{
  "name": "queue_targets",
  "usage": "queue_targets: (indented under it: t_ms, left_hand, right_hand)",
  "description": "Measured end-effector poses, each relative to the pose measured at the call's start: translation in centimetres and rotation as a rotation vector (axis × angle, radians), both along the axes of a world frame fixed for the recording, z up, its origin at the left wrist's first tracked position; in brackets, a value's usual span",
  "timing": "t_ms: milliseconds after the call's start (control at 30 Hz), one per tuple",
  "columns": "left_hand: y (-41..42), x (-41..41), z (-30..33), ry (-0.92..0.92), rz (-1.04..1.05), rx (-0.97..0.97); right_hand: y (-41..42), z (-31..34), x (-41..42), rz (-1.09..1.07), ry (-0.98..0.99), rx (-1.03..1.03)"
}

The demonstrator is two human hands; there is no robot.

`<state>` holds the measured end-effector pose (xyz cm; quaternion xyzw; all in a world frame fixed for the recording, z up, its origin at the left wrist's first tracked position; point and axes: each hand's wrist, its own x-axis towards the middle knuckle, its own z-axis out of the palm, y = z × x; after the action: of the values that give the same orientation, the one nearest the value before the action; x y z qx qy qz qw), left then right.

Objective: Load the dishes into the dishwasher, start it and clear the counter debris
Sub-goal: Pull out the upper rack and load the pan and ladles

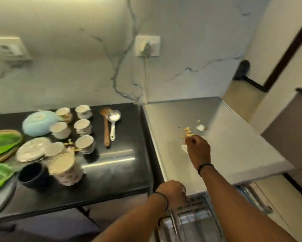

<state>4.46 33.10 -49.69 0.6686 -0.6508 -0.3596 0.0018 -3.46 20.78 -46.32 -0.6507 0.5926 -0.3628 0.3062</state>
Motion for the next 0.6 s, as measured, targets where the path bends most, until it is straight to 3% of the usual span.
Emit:
queue_targets:
  t_ms: [200,400,600]
  left_hand:
    - [3.1,12.7,2.2,-0.045,0.405,-0.179]
    - [6.7,20.6,1.1,-0.114,0.630,-0.301]
    - [6.9,24.2,-0.3,-0.035,0.796,-0.436]
  right_hand:
    - [1.5,1.2,14.9,0.329,0.061,0.129]
    - [1.9,-0.4,24.6,0.416,0.124,0.232]
    - [0.1,-4.1,31.0,0.402,0.185,0.263]
